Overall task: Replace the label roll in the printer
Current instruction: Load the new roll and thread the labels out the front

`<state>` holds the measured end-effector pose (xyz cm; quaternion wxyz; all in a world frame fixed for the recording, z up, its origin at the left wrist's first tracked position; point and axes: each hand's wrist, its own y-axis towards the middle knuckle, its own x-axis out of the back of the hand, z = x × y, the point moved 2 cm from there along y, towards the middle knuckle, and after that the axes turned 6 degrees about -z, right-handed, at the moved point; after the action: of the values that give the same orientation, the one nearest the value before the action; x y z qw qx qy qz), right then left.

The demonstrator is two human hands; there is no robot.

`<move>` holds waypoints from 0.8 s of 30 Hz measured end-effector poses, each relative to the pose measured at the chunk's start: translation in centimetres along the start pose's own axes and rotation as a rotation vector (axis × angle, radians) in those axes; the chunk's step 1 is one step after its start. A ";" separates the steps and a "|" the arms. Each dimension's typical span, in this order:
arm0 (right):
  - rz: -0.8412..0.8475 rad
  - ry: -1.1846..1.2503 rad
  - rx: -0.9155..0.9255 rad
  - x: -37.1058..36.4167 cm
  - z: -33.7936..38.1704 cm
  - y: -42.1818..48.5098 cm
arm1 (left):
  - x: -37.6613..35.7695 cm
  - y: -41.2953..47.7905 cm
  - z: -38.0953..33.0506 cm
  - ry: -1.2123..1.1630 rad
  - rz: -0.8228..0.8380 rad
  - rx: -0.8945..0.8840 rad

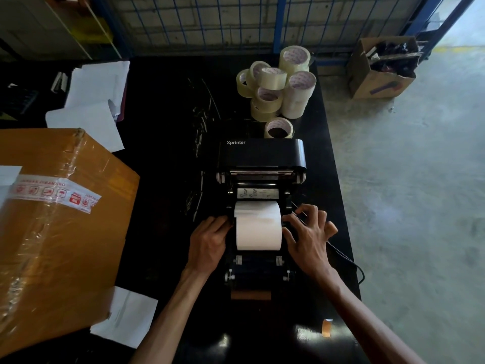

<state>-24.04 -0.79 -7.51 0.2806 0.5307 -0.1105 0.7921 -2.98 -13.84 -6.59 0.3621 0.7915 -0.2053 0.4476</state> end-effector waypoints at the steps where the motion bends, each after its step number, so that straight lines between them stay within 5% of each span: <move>1: -0.006 -0.007 -0.006 -0.1 0.0 -0.1 | 0.0 -0.1 -0.1 0.005 0.005 0.007; 12: -0.001 -0.036 -0.028 0.4 0.6 -0.3 | 0.7 0.3 -2.1 0.020 0.094 0.130; 19: -0.059 0.061 0.051 4.6 2.4 1.8 | 2.7 2.0 -2.5 -0.312 -0.015 0.545; 24: 0.235 -0.051 0.270 4.4 5.2 2.7 | 2.7 2.2 -5.1 -0.393 0.021 0.601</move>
<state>-22.74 -3.97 -1.05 0.1094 0.5668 -0.0714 0.8134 -5.87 -11.39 -1.75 0.0621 0.9313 -0.1384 0.3311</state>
